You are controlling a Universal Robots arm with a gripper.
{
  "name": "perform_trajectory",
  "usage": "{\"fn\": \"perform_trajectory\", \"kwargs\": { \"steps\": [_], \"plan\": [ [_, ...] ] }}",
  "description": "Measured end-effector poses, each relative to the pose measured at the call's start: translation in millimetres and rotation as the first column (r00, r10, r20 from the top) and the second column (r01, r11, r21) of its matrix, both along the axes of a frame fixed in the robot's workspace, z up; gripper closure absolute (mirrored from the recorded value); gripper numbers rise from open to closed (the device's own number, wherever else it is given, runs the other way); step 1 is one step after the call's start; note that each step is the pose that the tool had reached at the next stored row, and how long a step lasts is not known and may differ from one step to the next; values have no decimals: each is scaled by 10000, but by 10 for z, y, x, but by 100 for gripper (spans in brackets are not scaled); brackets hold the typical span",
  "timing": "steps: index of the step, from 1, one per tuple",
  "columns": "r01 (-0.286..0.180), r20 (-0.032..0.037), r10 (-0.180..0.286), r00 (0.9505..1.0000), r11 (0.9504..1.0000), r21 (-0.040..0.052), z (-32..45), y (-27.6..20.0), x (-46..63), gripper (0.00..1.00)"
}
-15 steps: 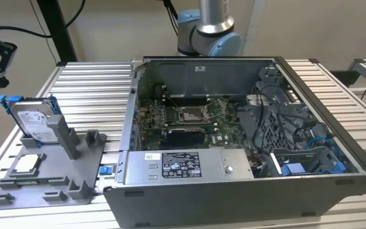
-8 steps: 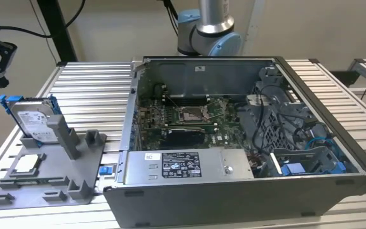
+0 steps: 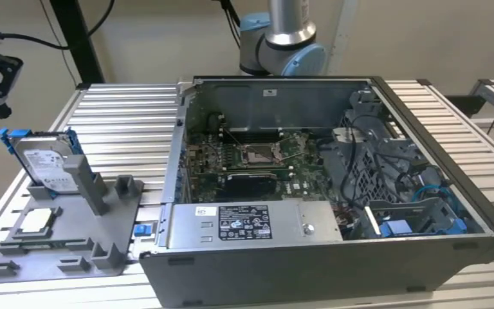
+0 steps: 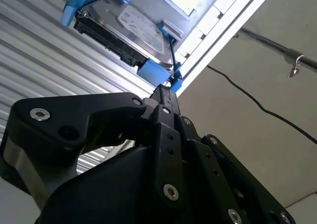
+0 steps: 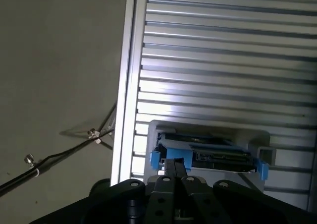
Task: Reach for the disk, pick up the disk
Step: 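Pick up the disk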
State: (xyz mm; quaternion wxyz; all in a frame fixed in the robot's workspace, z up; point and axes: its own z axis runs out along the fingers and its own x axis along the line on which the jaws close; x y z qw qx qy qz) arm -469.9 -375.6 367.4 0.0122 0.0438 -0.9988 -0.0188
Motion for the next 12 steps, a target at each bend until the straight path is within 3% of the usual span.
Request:
{"fn": "perform_trajectory", "kwargs": {
  "steps": [12],
  "plan": [
    [-1037, 0, 1037, 9946, 9946, 0, 5, 0, -2, 100]
  ]
}}
